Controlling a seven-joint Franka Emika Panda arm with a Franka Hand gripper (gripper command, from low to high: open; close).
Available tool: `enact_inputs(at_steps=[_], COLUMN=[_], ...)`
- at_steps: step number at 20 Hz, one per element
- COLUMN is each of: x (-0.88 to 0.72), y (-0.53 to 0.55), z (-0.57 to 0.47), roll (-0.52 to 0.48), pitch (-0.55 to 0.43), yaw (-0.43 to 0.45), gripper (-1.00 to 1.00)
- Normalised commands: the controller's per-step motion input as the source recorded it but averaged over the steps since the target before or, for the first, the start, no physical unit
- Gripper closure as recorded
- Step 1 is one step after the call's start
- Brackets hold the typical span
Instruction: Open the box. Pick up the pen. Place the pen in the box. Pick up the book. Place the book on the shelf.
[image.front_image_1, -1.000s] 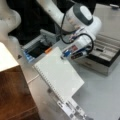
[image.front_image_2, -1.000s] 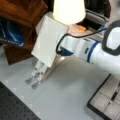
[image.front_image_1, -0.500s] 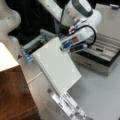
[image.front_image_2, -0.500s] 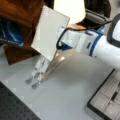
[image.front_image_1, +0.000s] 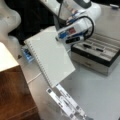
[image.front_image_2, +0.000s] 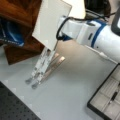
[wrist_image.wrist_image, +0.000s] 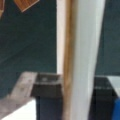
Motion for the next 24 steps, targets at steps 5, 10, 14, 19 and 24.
enact_inputs(at_steps=[5, 10, 14, 19, 24], x=[-0.33, -0.39, -0.41, -0.41, -0.39], y=[-0.20, -0.18, -0.22, -0.26, -0.32], z=[0.28, 0.25, 0.16, 0.10, 0.07], roll=[-0.040, 0.037, 0.106, 0.167, 0.222], pitch=[0.070, 0.089, 0.096, 0.077, 0.042], yaw=[-0.181, -0.124, -0.041, 0.057, 0.124], gripper=[1.00, 1.00, 1.00, 1.00, 1.00])
